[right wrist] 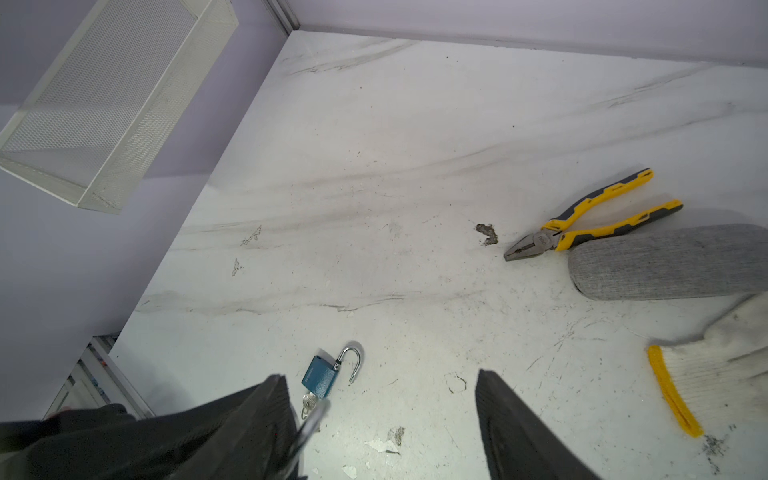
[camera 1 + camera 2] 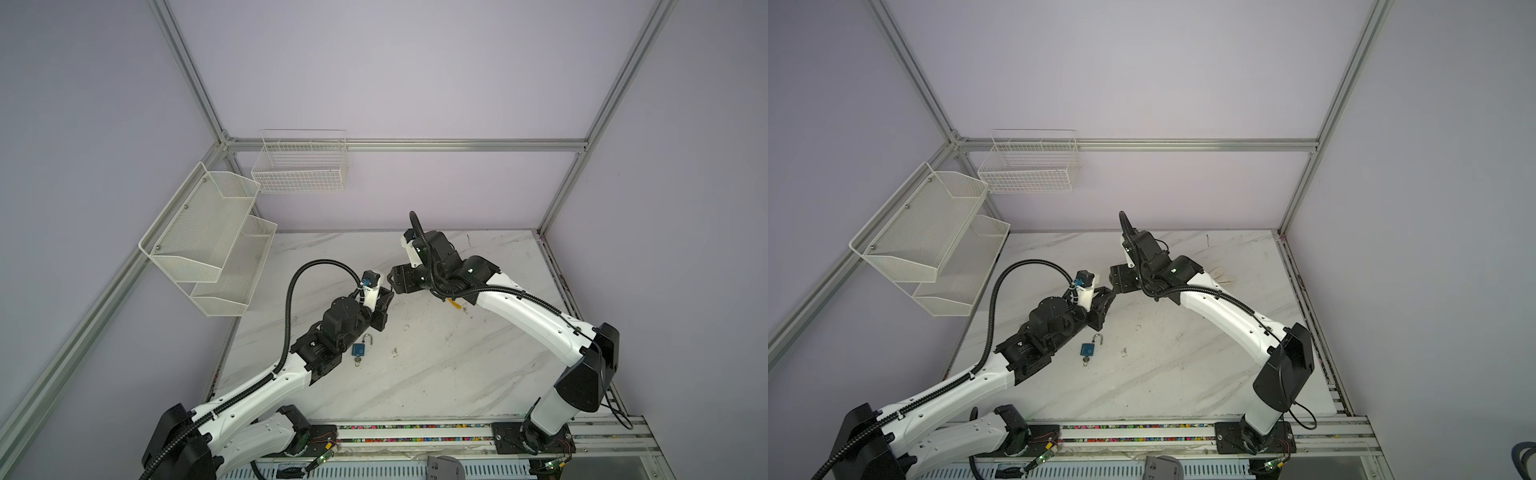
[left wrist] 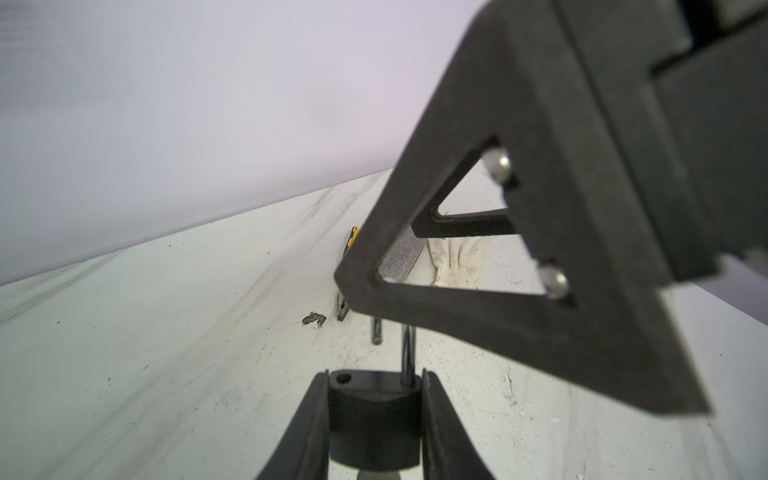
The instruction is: Unlock with the key
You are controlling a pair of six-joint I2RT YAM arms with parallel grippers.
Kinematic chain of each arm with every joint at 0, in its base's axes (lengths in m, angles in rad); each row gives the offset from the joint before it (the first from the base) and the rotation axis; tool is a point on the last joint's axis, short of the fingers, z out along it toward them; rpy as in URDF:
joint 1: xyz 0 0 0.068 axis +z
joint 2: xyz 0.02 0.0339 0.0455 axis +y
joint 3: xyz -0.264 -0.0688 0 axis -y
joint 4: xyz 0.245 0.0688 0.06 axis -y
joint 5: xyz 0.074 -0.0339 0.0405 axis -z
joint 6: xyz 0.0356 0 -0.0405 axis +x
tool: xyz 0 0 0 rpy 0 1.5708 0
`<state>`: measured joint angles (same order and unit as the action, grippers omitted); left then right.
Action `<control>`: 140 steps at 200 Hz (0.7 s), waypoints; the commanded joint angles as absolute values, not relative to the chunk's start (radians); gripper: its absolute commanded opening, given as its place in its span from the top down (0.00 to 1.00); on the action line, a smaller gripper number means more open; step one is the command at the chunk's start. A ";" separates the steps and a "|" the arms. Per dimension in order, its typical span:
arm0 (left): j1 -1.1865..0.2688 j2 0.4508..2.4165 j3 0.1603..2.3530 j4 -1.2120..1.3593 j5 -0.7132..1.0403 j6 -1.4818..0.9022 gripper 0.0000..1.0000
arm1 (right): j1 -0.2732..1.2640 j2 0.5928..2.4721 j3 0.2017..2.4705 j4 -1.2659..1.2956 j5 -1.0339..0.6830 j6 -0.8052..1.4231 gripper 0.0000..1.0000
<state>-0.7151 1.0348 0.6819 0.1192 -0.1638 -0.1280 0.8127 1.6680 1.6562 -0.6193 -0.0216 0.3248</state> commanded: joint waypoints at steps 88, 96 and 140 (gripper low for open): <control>-0.719 1.022 0.627 0.248 -0.179 -0.063 1.00 | 0.813 1.636 1.669 -0.748 -0.003 0.234 0.25; -0.719 1.022 0.627 0.251 -0.179 -0.063 1.00 | 0.813 1.623 1.661 -0.741 -0.021 0.227 0.25; -0.719 1.025 0.629 0.258 -0.178 -0.060 1.00 | 0.811 1.572 1.623 -0.743 -0.038 0.224 0.24</control>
<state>-0.7170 1.0348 0.6575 0.1566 -0.1638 -0.0841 0.8116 1.6154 1.6482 -0.6968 -0.0124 0.2531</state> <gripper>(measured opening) 0.295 0.755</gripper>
